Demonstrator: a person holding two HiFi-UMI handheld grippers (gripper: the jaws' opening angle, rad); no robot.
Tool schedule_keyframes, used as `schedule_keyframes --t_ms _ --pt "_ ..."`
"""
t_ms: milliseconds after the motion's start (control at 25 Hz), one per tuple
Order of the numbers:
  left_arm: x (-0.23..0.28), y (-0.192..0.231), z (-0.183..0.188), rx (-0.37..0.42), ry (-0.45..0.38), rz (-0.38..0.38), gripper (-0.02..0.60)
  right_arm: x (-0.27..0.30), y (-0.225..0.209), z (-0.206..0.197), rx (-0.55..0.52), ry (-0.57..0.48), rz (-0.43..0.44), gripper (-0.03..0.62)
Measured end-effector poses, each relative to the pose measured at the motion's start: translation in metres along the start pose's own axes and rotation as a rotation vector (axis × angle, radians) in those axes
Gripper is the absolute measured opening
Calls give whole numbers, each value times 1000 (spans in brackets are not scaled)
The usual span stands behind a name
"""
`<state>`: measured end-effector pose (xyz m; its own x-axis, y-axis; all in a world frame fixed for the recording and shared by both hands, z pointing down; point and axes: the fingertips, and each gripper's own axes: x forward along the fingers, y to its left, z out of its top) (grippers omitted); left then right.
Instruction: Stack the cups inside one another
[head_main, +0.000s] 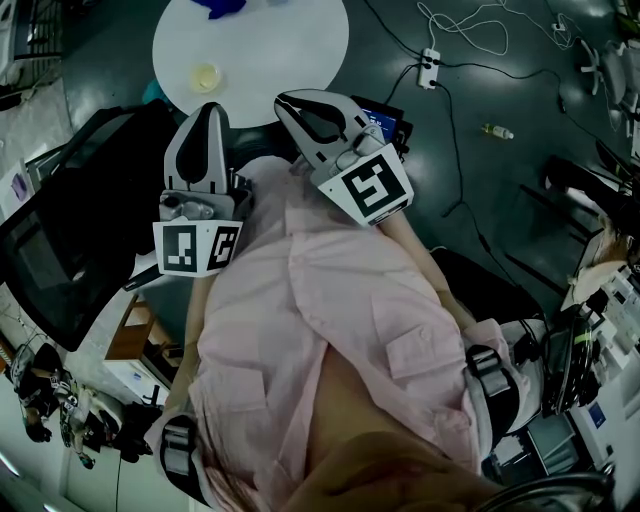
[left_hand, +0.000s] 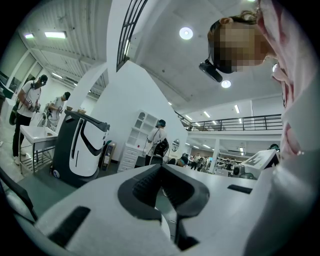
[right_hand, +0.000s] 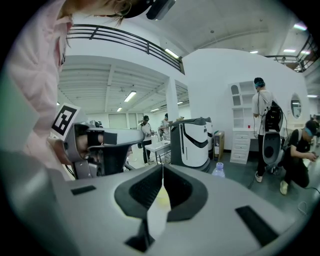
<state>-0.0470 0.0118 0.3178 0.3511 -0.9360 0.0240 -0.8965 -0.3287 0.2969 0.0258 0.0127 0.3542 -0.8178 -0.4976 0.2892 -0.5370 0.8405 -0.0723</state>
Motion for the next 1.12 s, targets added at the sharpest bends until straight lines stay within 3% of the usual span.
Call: schedule_keyframes --t_ms 1120 --pt "2 -2 1 13 6 -9 15 0 -3 -3 26 -2 -9 31"
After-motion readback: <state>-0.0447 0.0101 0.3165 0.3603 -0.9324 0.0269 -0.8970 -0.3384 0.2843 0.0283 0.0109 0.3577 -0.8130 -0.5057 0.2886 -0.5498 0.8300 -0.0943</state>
